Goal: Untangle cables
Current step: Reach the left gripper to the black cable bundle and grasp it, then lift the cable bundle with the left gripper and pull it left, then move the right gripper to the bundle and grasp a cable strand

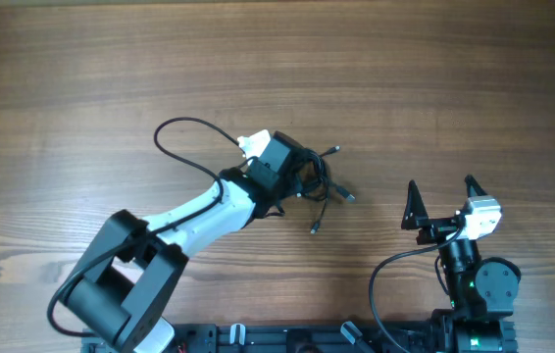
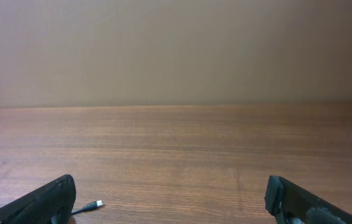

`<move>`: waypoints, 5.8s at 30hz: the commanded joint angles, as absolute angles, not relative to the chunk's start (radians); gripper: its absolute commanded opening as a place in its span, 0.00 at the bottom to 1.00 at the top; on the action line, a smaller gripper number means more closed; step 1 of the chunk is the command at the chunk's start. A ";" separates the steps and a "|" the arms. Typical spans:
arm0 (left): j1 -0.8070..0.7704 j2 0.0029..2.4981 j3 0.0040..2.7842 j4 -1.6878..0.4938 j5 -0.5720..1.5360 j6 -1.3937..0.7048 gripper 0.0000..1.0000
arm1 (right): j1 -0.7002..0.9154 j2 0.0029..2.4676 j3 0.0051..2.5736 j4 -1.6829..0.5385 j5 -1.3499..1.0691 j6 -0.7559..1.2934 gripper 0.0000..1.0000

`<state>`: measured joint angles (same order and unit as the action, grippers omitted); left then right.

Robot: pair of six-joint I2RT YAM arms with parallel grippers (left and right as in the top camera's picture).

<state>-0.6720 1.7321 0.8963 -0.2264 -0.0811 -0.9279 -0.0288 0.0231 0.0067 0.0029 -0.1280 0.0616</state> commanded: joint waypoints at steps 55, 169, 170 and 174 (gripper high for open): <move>-0.408 1.652 0.948 -0.409 0.054 -0.344 0.50 | -0.027 0.021 0.005 0.006 -0.111 0.052 1.00; -0.408 1.294 0.975 -0.485 0.527 -0.010 0.04 | 0.364 1.428 0.662 0.226 -0.895 0.521 0.32; -0.408 1.294 0.975 -0.485 0.527 -0.019 0.04 | 0.364 1.428 0.662 0.221 -0.881 0.525 0.26; -0.407 1.294 0.975 -0.415 0.510 -0.154 0.04 | 0.364 1.431 0.662 0.217 -0.868 0.525 0.04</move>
